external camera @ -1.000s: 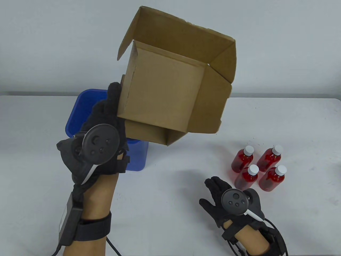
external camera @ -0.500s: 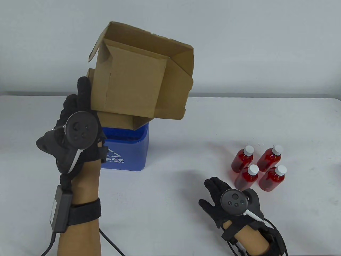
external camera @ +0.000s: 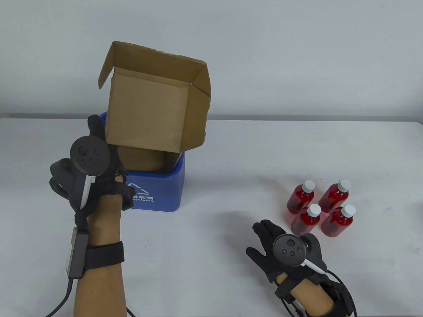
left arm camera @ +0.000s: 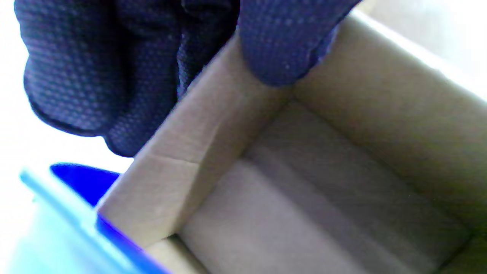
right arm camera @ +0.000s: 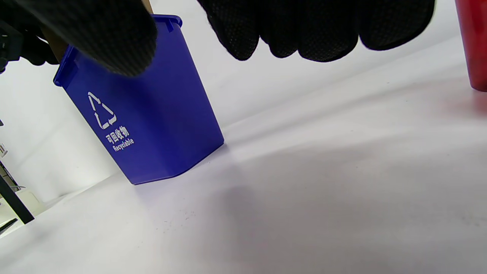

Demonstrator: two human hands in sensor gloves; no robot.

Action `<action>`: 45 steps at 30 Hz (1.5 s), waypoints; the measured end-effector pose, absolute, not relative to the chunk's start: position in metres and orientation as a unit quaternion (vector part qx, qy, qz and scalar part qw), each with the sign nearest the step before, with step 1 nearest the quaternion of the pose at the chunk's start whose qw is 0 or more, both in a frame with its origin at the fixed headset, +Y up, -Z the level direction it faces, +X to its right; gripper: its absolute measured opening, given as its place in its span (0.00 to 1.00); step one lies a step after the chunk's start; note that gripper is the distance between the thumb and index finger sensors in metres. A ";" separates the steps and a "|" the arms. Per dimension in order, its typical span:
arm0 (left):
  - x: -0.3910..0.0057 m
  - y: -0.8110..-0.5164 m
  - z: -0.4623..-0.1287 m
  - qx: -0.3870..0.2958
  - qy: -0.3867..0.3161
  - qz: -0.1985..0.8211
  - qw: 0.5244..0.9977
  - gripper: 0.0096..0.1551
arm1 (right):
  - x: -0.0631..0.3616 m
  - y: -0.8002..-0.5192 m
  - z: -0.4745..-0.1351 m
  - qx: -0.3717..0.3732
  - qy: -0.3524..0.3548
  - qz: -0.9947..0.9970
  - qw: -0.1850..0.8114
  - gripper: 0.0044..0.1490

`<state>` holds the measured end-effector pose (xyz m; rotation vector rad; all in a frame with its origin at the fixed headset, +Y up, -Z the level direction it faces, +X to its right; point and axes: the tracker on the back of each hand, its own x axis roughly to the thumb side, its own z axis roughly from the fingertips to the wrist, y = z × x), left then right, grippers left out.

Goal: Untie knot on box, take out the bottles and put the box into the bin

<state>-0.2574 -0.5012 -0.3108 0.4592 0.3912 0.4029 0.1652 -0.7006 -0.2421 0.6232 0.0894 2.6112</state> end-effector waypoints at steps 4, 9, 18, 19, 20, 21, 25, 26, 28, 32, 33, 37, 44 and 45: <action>-0.258 -0.502 -0.307 0.228 0.192 0.192 0.935 0.39 | 0.166 -0.701 -0.242 0.225 0.032 0.947 0.226 0.48; -0.258 -0.500 -0.298 0.232 0.178 0.168 0.941 0.39 | 0.166 -0.701 -0.242 0.225 0.031 0.947 0.226 0.48; -0.224 -0.514 -0.260 0.272 0.056 0.119 0.953 0.40 | 0.169 -0.700 -0.243 0.221 0.023 0.946 0.234 0.48; -0.219 -0.517 -0.253 0.276 0.043 0.112 0.954 0.41 | 0.170 -0.700 -0.243 0.221 0.022 0.946 0.235 0.48; -0.215 -0.520 -0.247 0.279 0.028 0.109 0.954 0.41 | 0.170 -0.700 -0.243 0.221 0.020 0.946 0.235 0.48; -0.210 -0.524 -0.240 0.283 0.015 0.108 0.953 0.41 | 0.170 -0.700 -0.243 0.221 0.019 0.946 0.235 0.48; -0.201 -0.538 -0.222 0.282 -0.013 0.124 0.951 0.45 | 0.170 -0.700 -0.243 0.220 0.016 0.946 0.236 0.48; -0.199 -0.543 -0.218 0.280 -0.021 0.130 0.951 0.45 | 0.171 -0.700 -0.243 0.220 0.015 0.946 0.237 0.48; -0.195 -0.552 -0.213 0.272 -0.031 0.136 0.952 0.45 | 0.171 -0.699 -0.243 0.220 0.010 0.946 0.238 0.48; -0.182 -0.580 -0.203 0.245 -0.060 0.162 0.954 0.45 | 0.173 -0.698 -0.243 0.220 0.003 0.946 0.240 0.48; -0.179 -0.586 -0.202 0.237 -0.069 0.162 0.955 0.46 | 0.173 -0.697 -0.243 0.220 0.001 0.946 0.239 0.48; -0.163 -0.614 -0.200 0.200 -0.106 0.173 0.959 0.47 | 0.173 -0.696 -0.242 0.223 -0.009 0.947 0.232 0.48; -0.133 -0.672 -0.202 0.150 -0.139 0.166 0.965 0.50 | 0.174 -0.694 -0.240 0.233 -0.026 0.944 0.232 0.49; -0.131 -0.676 -0.202 0.144 -0.142 0.163 0.966 0.50 | 0.174 -0.694 -0.240 0.236 -0.029 0.943 0.231 0.49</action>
